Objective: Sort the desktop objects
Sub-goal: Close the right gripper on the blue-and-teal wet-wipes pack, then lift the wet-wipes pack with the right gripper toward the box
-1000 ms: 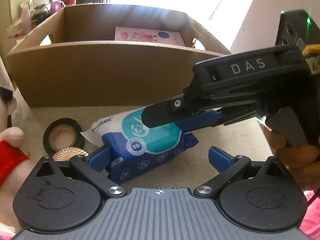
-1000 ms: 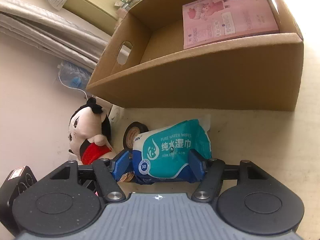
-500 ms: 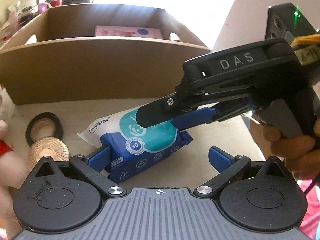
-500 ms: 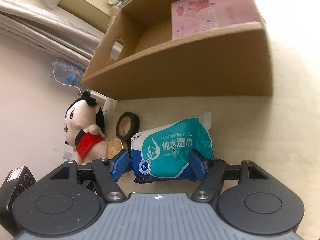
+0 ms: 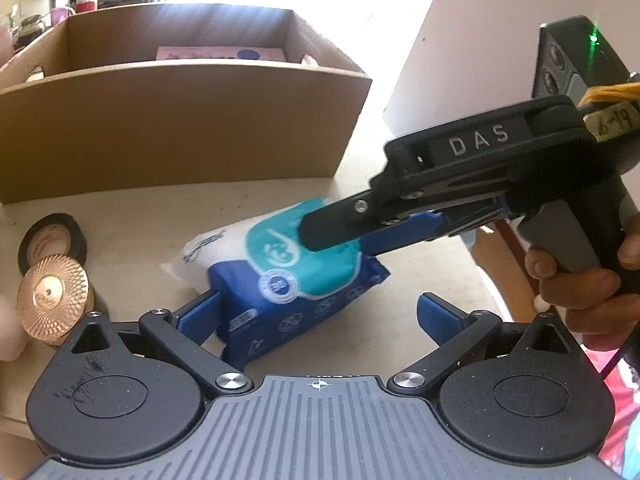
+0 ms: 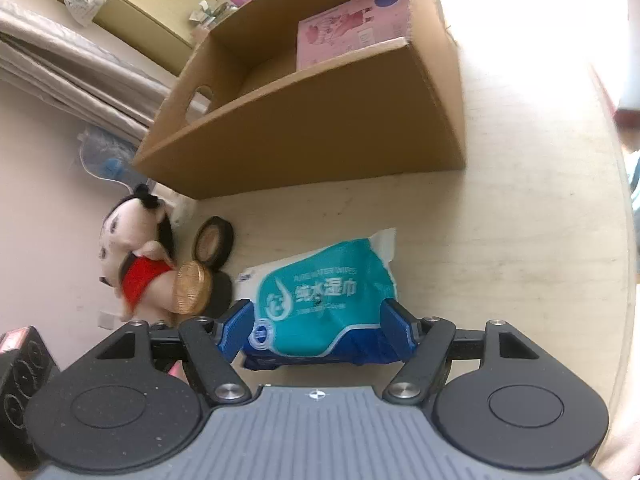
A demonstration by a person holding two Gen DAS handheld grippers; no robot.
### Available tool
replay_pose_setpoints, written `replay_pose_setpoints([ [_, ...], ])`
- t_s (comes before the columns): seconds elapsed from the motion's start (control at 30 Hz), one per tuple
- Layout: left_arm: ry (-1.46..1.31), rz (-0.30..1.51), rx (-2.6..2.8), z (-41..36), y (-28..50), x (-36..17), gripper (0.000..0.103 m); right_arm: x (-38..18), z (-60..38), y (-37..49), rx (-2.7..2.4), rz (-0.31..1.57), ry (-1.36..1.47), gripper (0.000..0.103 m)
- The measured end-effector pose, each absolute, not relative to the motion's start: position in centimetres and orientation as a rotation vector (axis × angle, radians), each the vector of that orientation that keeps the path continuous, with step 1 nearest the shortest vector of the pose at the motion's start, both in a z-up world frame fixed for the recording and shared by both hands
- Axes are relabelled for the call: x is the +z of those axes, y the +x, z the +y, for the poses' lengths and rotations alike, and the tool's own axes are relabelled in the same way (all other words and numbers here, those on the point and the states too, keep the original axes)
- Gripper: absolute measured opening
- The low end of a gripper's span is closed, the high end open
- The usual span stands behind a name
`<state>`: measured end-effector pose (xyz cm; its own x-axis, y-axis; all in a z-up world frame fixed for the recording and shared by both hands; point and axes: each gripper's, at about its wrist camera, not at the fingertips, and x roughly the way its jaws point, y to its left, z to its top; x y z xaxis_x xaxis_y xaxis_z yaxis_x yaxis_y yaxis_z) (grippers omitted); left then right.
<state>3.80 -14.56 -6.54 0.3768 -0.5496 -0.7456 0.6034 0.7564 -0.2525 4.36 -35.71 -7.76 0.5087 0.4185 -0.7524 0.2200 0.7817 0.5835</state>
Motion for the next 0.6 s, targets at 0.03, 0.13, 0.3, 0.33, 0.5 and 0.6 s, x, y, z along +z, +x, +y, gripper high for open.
replay_pose_setpoints([
  [0.03, 0.071, 0.926, -0.732, -14.4, 3.7, -6.6, 0.103, -7.8, -35.8, 4.3, 0.137, 1.048, 0.707, 0.073],
  [0.13, 0.071, 0.917, -0.726, -14.3, 3.5, -6.9, 0.103, -7.9, -35.9, 4.2, 0.139, 1.037, 0.717, 0.073],
  [0.3, 0.101, 0.860, -0.716, -14.9, 3.8, -7.2, 0.103, -8.0, -36.2, 3.9, 0.155, 1.022, 0.736, 0.073],
  [0.33, 0.108, 0.855, -0.719, -14.9, 3.9, -7.2, 0.103, -8.1, -36.2, 3.9, 0.164, 1.024, 0.744, 0.073],
  [0.5, 0.134, 0.839, -0.702, -15.2, 4.3, -7.3, 0.098, -8.3, -36.1, 4.1, 0.187, 1.023, 0.748, 0.073],
  [0.6, 0.110, 0.858, -0.677, -14.6, 4.3, -7.1, 0.094, -8.4, -36.1, 4.3, 0.190, 1.019, 0.751, 0.073],
])
